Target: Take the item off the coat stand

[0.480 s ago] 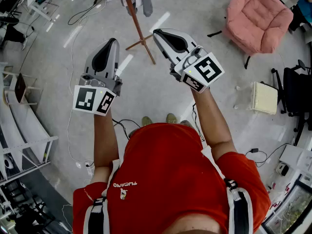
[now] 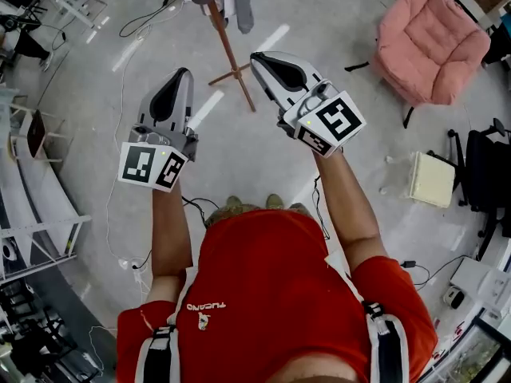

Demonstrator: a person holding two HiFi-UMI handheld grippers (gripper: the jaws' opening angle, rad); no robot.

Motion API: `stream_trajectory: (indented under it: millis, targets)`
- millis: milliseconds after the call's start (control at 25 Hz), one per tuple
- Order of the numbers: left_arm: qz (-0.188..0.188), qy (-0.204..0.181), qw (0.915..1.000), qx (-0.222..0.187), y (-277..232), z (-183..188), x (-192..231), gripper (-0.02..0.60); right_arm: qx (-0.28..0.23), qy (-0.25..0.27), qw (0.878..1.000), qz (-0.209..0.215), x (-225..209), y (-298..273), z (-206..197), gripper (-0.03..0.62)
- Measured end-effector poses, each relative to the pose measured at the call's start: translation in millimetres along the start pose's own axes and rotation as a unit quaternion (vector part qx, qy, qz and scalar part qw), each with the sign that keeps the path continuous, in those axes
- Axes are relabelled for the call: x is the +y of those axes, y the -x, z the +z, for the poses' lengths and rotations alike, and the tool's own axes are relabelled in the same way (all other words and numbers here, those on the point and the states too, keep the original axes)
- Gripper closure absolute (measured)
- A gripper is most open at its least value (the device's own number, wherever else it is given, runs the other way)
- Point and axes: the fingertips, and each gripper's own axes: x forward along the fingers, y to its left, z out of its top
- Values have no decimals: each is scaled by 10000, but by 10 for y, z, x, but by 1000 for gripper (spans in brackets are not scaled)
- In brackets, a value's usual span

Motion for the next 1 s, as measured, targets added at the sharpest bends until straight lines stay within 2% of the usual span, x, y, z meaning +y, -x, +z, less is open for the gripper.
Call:
stream_trajectory:
  millis: [240, 440, 760, 1000]
  targets:
    - [209, -73, 9997, 108, -131, -45, 126, 572, 18, -137, 9999, 71, -312, -149, -83, 569]
    - [278, -113, 9995, 63, -366, -52, 430, 572, 31, -83, 9999, 101, -600, -468, -145, 569]
    - [257, -96, 9996, -118, -924, -208, 1237, 572, 210, 159, 9996, -28, -1176, -1232, -336, 568]
    - [41, -67, 9998, -190, -1414, -301, 1985, 572, 241, 282, 9989, -295, -1688, -1995, -465, 566]
